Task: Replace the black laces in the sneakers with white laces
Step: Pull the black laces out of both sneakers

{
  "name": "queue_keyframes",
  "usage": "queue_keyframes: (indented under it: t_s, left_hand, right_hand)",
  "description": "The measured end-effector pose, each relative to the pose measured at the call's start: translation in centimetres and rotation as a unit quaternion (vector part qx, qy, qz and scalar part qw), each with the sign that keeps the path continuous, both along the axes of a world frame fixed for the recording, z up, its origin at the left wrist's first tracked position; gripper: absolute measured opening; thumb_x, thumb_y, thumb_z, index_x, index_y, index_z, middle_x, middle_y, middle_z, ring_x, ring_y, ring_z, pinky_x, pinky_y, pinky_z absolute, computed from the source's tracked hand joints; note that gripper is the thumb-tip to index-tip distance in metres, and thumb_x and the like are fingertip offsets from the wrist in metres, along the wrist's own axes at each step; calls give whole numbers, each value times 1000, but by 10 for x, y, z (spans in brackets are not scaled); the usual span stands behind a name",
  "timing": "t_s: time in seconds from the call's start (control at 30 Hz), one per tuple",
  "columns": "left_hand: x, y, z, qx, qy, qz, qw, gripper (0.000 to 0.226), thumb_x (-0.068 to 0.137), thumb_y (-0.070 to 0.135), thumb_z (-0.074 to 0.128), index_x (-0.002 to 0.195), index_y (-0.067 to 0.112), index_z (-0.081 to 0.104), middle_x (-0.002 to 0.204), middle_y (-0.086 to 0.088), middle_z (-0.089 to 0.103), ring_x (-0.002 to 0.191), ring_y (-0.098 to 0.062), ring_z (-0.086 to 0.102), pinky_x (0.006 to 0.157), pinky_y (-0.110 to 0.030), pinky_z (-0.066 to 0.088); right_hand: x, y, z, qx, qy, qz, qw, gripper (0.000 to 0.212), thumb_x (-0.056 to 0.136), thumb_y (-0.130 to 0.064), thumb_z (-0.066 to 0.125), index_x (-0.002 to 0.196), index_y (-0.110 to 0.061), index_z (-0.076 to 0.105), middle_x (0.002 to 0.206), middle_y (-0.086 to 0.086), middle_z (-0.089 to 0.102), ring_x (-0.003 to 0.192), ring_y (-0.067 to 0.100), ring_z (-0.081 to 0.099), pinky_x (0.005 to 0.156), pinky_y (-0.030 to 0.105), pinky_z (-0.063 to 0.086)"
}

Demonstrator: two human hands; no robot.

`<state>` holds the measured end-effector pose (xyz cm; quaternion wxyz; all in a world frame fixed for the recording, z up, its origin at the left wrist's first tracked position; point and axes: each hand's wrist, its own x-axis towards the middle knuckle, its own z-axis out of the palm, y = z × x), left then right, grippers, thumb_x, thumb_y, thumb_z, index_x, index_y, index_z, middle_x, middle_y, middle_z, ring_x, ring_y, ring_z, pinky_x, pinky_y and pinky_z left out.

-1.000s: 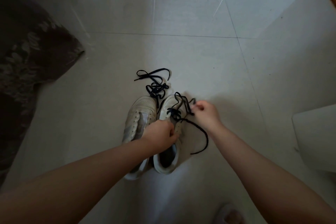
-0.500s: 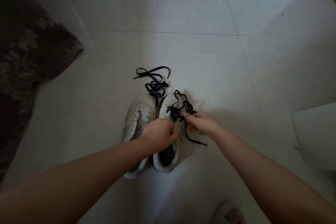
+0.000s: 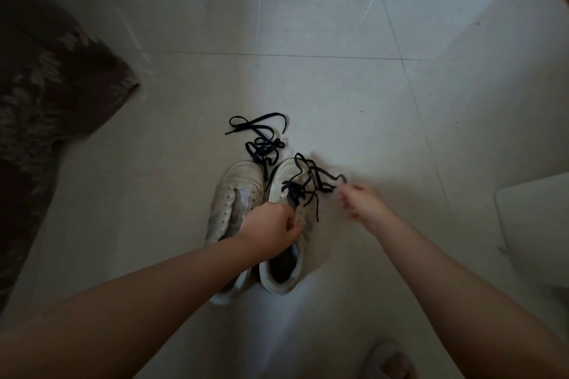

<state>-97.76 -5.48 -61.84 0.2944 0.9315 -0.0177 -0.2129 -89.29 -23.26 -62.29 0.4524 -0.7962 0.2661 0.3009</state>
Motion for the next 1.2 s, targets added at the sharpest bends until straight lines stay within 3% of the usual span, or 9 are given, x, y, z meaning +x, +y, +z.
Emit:
queue_keyframes:
  t_s: [0.1,0.33,0.5,0.57,0.67,0.77,0.87,0.97,1.2]
  left_hand:
    - [1,-1,0,8,-9,3,1000,39,90,33,52,57,23,35,59,6,42,59,-15,48,55,-25,38]
    - [0,0,-2,3,-15,3,1000,40,91,33,53,57,24,34,58,7,41,58,-13,46,53,-23,34]
    - [0,0,-1,-1,-9,4,1000,40,90,33,53,57,24,34,59,7,41,61,-15,48,56,-25,40]
    - [1,0,-1,-8,-5,5,1000,40,91,34,54,57,24,35,59,7,42,60,-15,48,56,-26,42]
    - [6,1,0,-14,4,6,1000,39,91,36,54,57,23,38,59,6,44,61,-16,50,57,-25,43]
    - [5,2,-1,-8,-1,8,1000,39,90,36,54,57,23,38,58,6,45,60,-15,49,55,-23,40]
    - [2,1,-5,-5,-9,12,1000,39,90,35,54,57,23,36,58,7,43,58,-14,48,54,-23,39]
    - [3,0,-5,-4,-9,15,1000,38,89,33,54,57,23,37,57,7,44,57,-13,48,54,-22,39]
    - [3,1,-4,4,-8,15,1000,38,88,32,54,56,23,36,58,8,42,58,-12,46,49,-22,30]
  right_hand:
    - [-14,13,-2,26,71,78,994,31,90,-47,57,81,-17,63,72,-3,63,63,10,56,68,28,36]
    - [-6,28,0,-7,20,134,991,33,88,-47,59,81,-15,63,72,-3,59,62,11,49,52,22,33]
    - [5,38,-3,-31,-15,168,985,20,88,-26,62,73,-12,62,66,1,54,59,12,46,51,21,32]
    - [9,35,-5,-54,-70,119,989,17,87,-19,60,78,-7,66,72,7,56,68,17,49,56,25,33]
    - [18,16,-6,-90,-129,-6,988,15,89,-16,55,77,-9,61,69,8,51,69,18,46,52,27,30]
    - [23,-1,-6,-87,-105,-80,987,14,88,-20,59,78,-11,61,67,4,54,58,17,45,51,25,32]
    - [10,7,-9,-42,-22,8,999,28,89,-37,61,69,-17,60,70,4,60,55,12,48,52,23,32]
    - [-4,23,-4,-16,94,135,986,37,86,-54,59,76,-18,63,69,-4,62,64,11,54,58,24,33]
    - [0,38,-1,11,43,185,982,27,92,-29,60,69,-16,54,69,-1,58,63,12,50,50,22,30]
